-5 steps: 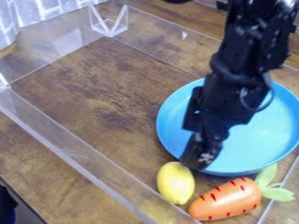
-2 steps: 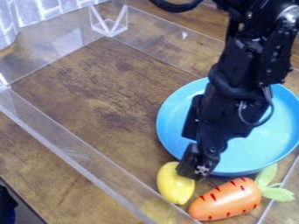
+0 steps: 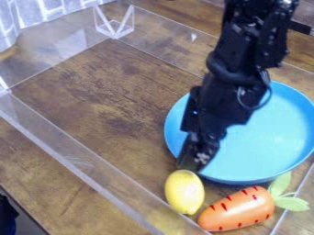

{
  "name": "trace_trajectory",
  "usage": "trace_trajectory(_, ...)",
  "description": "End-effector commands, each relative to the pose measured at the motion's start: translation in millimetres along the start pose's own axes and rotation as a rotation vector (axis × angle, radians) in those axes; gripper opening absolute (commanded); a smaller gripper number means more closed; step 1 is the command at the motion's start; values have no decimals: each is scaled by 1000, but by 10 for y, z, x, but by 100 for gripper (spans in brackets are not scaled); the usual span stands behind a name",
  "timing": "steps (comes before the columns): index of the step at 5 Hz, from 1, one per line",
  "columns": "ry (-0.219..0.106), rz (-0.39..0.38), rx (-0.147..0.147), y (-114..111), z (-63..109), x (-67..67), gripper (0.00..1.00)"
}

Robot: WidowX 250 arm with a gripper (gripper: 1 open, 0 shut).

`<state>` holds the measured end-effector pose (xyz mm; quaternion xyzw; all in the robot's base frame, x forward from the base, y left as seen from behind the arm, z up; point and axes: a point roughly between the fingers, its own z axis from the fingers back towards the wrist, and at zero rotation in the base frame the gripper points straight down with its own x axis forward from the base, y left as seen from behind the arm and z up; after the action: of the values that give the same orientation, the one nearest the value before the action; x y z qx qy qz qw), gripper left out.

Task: Move the carrot to the right side

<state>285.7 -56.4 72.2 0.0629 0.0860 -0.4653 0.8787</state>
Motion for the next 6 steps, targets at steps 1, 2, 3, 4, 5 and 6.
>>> trace_trajectory(1, -79, -27, 58, 23, 121, 83, 100)
trace_trajectory(2, -97, -56, 59, -42, -34, 179, 100)
trace_trajectory(3, -101, -71, 57, -78, -194, 224, 100)
trace_trajectory(4, -85, -63, 54, -67, -199, 221, 100)
trace_trajectory(5, -77, -52, 50, -35, -229, 212, 100)
trace_trajectory(6, -70, -76, 52, 0, -237, 232, 100)
